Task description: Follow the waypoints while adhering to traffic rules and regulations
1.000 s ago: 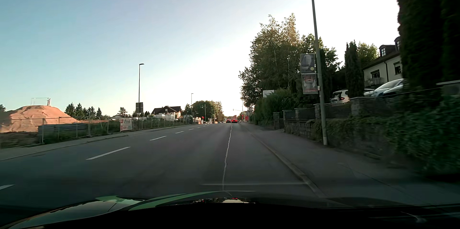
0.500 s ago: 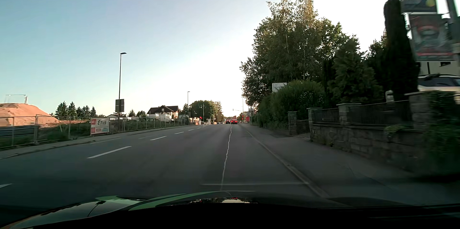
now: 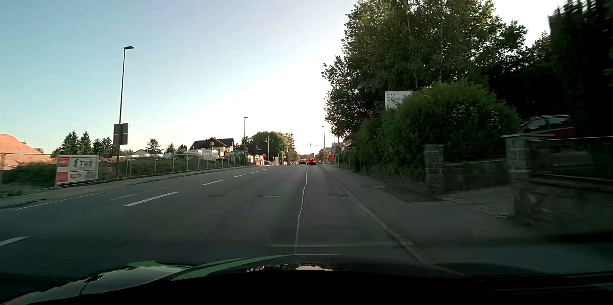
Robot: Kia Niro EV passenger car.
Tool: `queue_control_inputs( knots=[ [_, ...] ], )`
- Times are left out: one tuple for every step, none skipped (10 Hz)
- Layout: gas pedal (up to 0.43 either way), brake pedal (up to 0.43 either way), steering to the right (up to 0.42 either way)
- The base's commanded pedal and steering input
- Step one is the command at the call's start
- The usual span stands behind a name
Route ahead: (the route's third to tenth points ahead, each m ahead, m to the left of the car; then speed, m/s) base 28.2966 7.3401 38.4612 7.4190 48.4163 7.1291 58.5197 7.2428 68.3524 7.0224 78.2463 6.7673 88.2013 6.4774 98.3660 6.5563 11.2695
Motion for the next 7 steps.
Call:
queue_control_inputs(
  knots=[
    [0.0,0.0,0.0],
    [0.0,0.0,0.0],
    [0.0,0.0,0.0],
    [0.0,0.0,0.0],
    [0.0,0.0,0.0],
    [0.0,0.0,0.0],
    [0.0,0.0,0.0]
  ],
)
